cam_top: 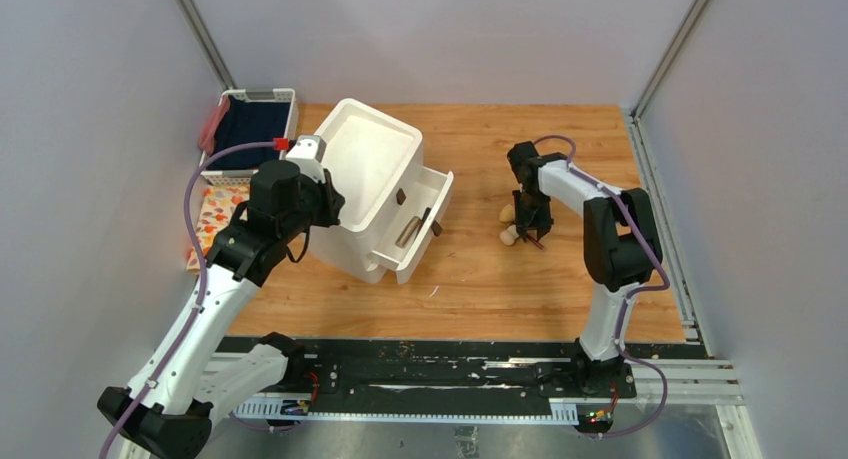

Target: Organize the makeup

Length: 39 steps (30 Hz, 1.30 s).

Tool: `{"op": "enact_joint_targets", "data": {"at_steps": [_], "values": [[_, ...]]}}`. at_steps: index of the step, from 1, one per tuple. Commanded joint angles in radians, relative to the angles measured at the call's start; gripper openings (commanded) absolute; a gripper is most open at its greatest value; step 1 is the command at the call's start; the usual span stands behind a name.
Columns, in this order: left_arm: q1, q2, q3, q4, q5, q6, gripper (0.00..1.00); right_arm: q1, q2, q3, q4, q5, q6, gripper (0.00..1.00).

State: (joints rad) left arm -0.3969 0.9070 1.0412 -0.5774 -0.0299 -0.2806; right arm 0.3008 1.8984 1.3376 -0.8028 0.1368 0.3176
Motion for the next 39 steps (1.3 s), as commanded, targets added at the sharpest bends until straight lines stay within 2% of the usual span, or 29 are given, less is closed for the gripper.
{"op": "enact_joint_targets", "data": {"at_steps": [1,10,11,15,16,21,28,33,39], "values": [[-0.007,0.011,0.003,0.006,0.001,0.003,0.00,-0.030,0.037,0.038,0.013,-0.024,-0.038,0.36],[-0.007,0.024,0.001,0.010,0.007,-0.002,0.00,-0.037,0.090,0.038,0.032,-0.116,-0.042,0.32],[-0.007,0.022,0.002,0.010,0.005,-0.001,0.00,-0.036,0.089,0.032,0.039,-0.137,-0.038,0.29],[-0.007,0.020,0.001,0.009,0.003,0.000,0.00,-0.033,0.064,0.009,0.048,-0.161,-0.016,0.02],[-0.007,0.020,0.003,0.010,0.003,0.000,0.00,-0.031,0.047,-0.001,0.051,-0.152,-0.009,0.00],[-0.007,0.019,0.001,0.009,0.007,-0.002,0.00,-0.031,-0.070,-0.039,0.047,-0.076,0.032,0.00],[-0.007,0.018,-0.001,0.010,0.011,-0.008,0.00,0.000,-0.293,-0.022,-0.009,-0.066,0.073,0.00],[-0.007,0.024,-0.003,0.018,0.022,-0.018,0.00,0.085,-0.393,0.046,-0.012,-0.192,0.101,0.00],[-0.007,0.012,-0.001,0.017,0.020,-0.016,0.00,0.260,-0.368,0.171,0.065,-0.330,0.157,0.00]]}}
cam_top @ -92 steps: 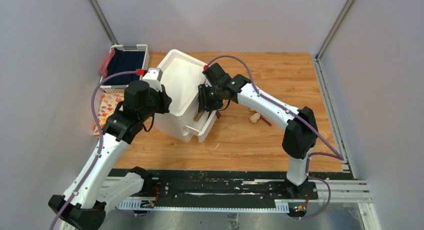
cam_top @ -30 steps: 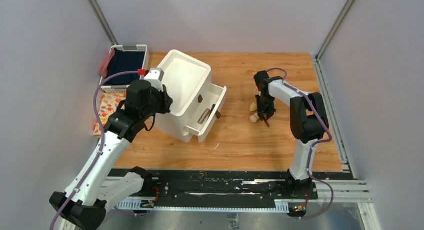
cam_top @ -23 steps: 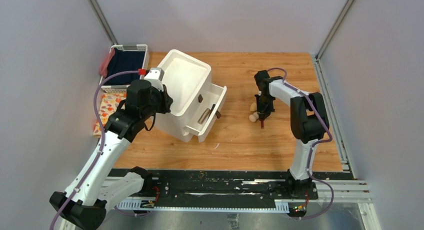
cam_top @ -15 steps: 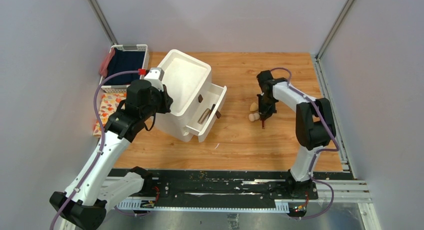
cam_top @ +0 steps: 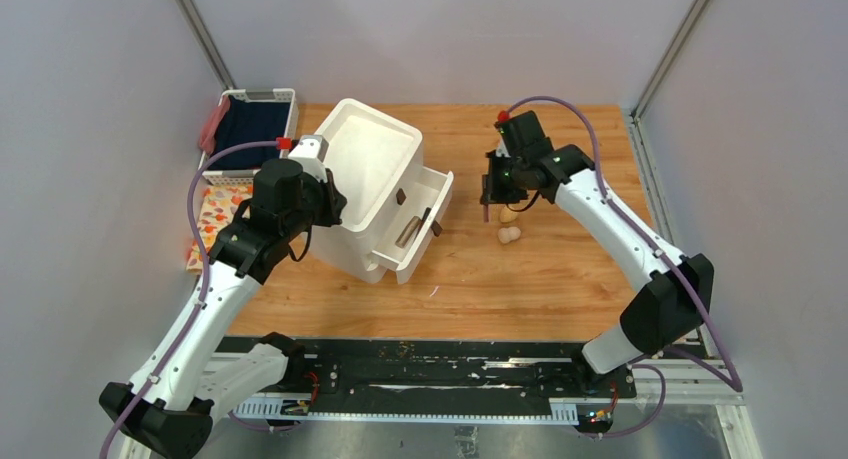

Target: Organize the makeup

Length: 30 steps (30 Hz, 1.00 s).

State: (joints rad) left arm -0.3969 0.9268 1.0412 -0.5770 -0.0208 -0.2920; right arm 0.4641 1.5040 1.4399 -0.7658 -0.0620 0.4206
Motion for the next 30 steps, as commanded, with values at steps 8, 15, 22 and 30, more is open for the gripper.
{"op": "enact_joint_targets", "data": {"at_steps": [8,15,22,30], "values": [[-0.008,-0.034,0.001,-0.004,-0.010,0.008,0.00,0.182,0.176,0.133,0.183,-0.289,0.158,0.00],[-0.007,-0.036,-0.003,-0.009,-0.019,0.014,0.00,0.232,0.293,0.132,0.307,-0.387,0.232,0.00],[-0.007,-0.038,-0.004,-0.011,-0.026,0.023,0.00,0.279,0.375,0.176,0.365,-0.460,0.266,0.00],[-0.007,-0.037,-0.001,-0.014,-0.032,0.025,0.00,0.312,0.357,0.199,0.292,-0.349,0.196,0.30]]}}
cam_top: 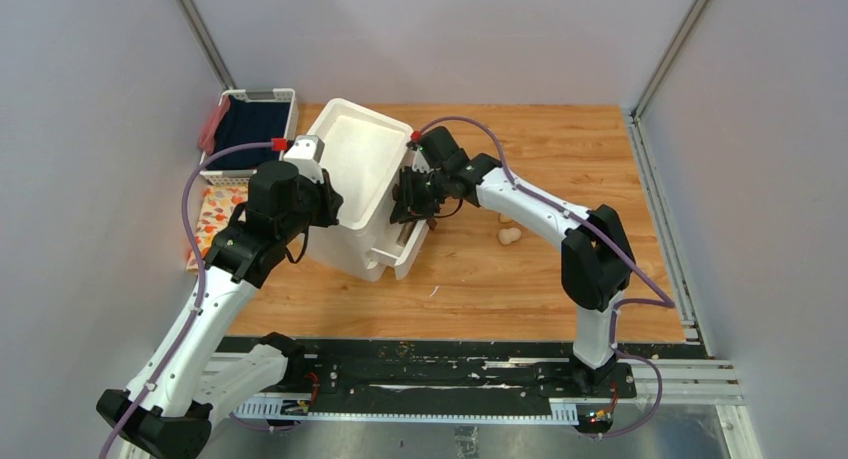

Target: Organize the makeup

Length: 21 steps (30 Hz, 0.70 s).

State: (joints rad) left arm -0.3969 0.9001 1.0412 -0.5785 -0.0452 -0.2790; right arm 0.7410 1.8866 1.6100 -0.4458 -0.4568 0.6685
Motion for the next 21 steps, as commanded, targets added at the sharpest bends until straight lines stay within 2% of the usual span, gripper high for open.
{"op": "enact_joint_targets", "data": {"at_steps": [1,4,14,21], "values": [[-0.007,-0.010,-0.001,-0.011,-0.007,0.013,0.00,0.037,-0.045,0.020,-0.028,0.067,-0.060,0.30],[-0.007,-0.004,-0.001,-0.009,-0.003,0.009,0.00,0.040,-0.115,-0.007,-0.029,0.122,-0.080,0.28],[-0.007,0.006,-0.002,-0.004,0.012,-0.003,0.00,0.042,-0.357,-0.174,-0.030,0.368,-0.097,0.01],[-0.007,0.008,-0.001,0.003,0.027,-0.011,0.00,0.039,-0.330,-0.258,-0.028,0.455,-0.067,0.00]]}}
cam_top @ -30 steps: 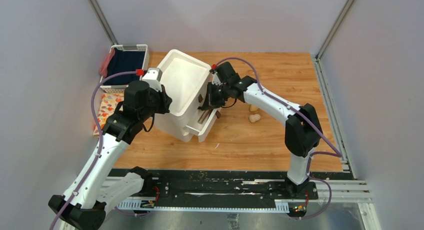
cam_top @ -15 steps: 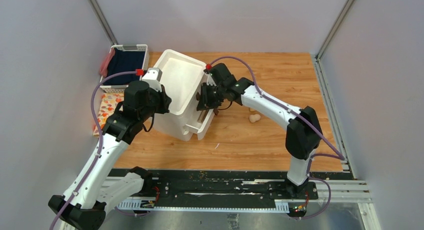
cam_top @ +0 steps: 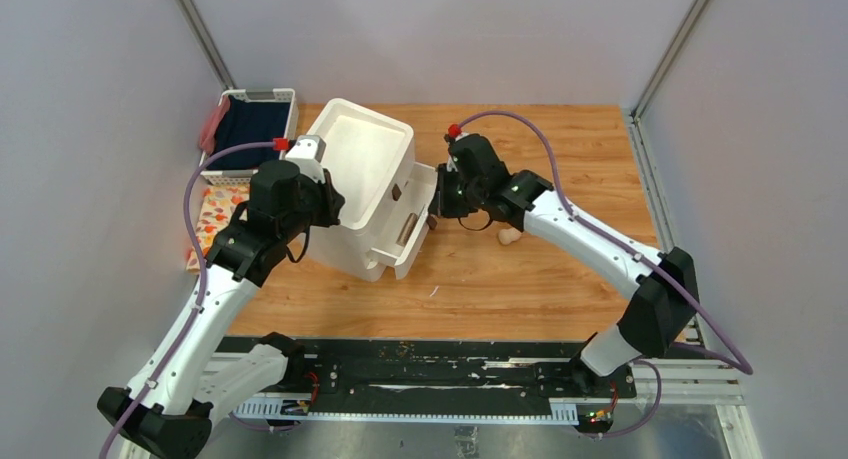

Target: Organize the makeup

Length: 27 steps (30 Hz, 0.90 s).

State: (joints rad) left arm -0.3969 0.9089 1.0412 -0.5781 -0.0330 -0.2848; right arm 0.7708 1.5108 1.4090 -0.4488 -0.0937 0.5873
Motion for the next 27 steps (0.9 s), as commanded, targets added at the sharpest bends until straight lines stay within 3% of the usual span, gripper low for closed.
{"op": "enact_joint_targets", "data": {"at_steps": [1,4,11,27], "values": [[-0.007,-0.004,-0.002,0.001,0.013,-0.004,0.00,0.009,0.067,-0.063,-0.025,0.092,0.015,0.00],[-0.007,-0.008,-0.002,-0.005,0.006,0.001,0.00,0.007,0.111,-0.075,-0.024,0.145,0.018,0.00],[-0.007,-0.011,-0.003,-0.008,0.002,0.003,0.00,0.005,0.167,-0.088,0.050,0.110,0.010,0.00],[-0.007,-0.005,-0.001,-0.013,-0.002,0.009,0.00,0.052,0.333,-0.043,0.505,-0.283,0.088,0.00]]}}
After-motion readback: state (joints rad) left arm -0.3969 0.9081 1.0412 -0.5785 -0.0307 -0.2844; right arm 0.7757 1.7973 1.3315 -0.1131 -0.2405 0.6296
